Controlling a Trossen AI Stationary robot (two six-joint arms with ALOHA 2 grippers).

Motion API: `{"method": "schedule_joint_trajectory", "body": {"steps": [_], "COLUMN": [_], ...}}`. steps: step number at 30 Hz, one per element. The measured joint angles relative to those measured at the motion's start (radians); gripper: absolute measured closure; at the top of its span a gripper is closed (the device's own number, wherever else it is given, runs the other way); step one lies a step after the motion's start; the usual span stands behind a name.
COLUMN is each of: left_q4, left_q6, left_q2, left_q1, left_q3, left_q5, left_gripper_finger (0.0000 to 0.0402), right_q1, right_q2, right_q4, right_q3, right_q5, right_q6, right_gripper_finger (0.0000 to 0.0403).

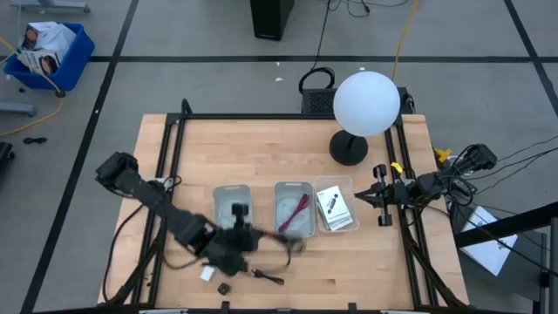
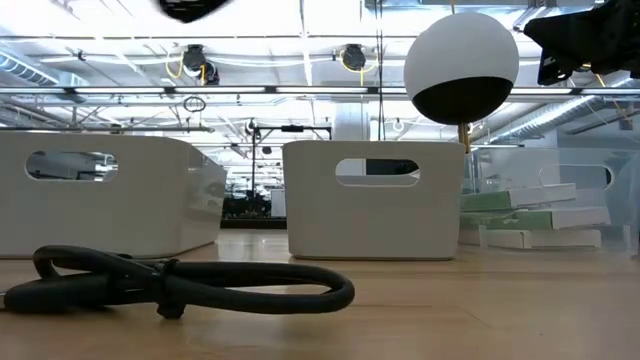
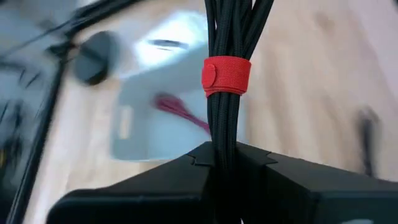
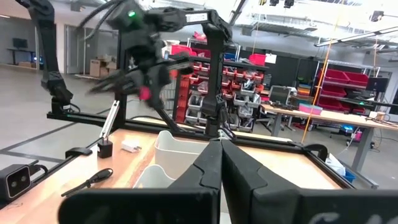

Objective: Pick and place items into bin
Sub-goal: Put the bottom black USB cable into the right gray bin

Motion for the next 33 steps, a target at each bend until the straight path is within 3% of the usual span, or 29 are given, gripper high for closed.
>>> {"method": "schedule_joint_trajectory", "body": {"steps": [5,10,13,22,25,30,33], "left_q4": [0.116,0.257,0.325,0.49,0.479,0.453,0.456], "left_q6": [-0.212,-0.41,-0.428,-0.578,-0.608,-0.61,-0.548], "left_q2": [-0.019,-0.004,0.034,0.2,0.223,0.224,0.22], "left_q1": [0.122,0.234,0.264,0.28,0.292,0.315,0.32], "left_q3": [0.0,0.0,0.0,0.001,0.001,0.001,0.001], "left_q5": [-0.014,0.104,0.168,0.214,0.256,0.236,0.241], "left_gripper_finger": [0.0374,0.0374,0.0371,0.0374,0.0374,0.0373,0.0374], "right_q1": [0.0,0.0,0.0,0.0,0.0,0.0,0.0], "right_q2": [0.0,0.0,0.001,0.004,0.004,0.004,0.004], "right_q4": [0.002,0.002,0.002,0.001,0.001,-0.002,-0.007], "right_q3": [0.0,0.0,0.0,0.0,0.0,0.0,0.0], "right_q5": [0.0,0.0,0.0,0.0,0.0,0.0,0.0], "right_q6": [0.0,0.0,0.0,-0.001,-0.002,-0.003,-0.004], "right_gripper_finger": [0.0403,0.0403,0.0403,0.0403,0.0403,0.0403,0.0403]}}
